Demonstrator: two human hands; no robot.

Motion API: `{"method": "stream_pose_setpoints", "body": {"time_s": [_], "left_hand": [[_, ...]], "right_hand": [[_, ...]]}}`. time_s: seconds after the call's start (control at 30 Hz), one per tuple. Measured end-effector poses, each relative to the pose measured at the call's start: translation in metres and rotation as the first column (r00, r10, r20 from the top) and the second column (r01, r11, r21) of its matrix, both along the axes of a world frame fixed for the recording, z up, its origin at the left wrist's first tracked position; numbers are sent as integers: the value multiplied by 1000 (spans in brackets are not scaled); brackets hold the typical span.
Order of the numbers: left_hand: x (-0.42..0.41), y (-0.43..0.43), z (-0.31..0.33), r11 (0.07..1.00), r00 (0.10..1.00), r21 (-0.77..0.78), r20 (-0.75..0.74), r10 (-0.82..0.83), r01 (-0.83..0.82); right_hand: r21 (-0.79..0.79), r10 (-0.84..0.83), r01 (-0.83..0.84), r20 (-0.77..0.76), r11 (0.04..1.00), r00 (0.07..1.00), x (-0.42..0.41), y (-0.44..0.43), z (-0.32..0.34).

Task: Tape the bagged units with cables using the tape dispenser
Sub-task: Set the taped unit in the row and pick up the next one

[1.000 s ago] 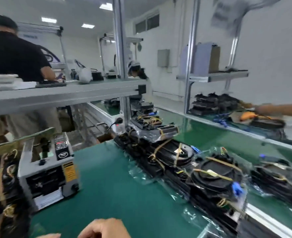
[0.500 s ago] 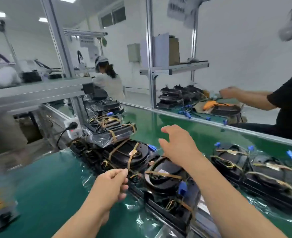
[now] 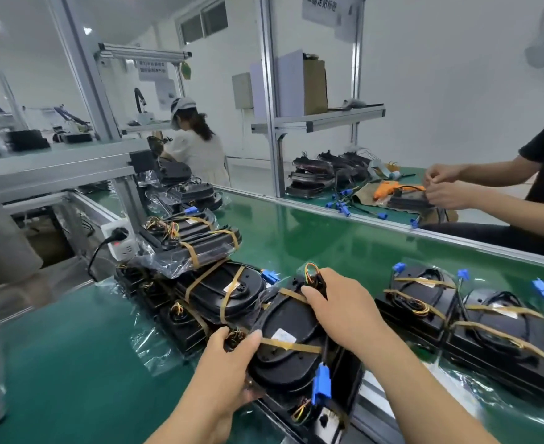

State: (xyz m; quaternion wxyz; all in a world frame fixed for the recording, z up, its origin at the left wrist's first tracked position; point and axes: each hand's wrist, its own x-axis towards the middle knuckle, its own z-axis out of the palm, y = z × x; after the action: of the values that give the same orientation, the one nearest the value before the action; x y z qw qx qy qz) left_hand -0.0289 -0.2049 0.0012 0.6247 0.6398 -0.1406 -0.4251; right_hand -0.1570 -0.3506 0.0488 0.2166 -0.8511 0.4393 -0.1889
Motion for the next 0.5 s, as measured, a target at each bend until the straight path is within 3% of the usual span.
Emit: {"method": "stream_pose_setpoints", "body": {"time_s": [0.1,0.23,0.37,0.5], "left_hand": [[5,22,-6,997,998,-74,55,31,-27],[22,78,-6,973,997,-217,2,81,-78],[46,144,-11,904,956,-310,-82,282,-293],[65,210,-14,835,889,-309,-129,438,-456]], "right_hand": [[-200,117,-90,129,976,985,2,33,19],[-471,399,-248,252,846,882,27,89,38],[-480,601,-432,282,764,748,72,142,39],[-499,749,-583,244,641,616,118,190,28]]}}
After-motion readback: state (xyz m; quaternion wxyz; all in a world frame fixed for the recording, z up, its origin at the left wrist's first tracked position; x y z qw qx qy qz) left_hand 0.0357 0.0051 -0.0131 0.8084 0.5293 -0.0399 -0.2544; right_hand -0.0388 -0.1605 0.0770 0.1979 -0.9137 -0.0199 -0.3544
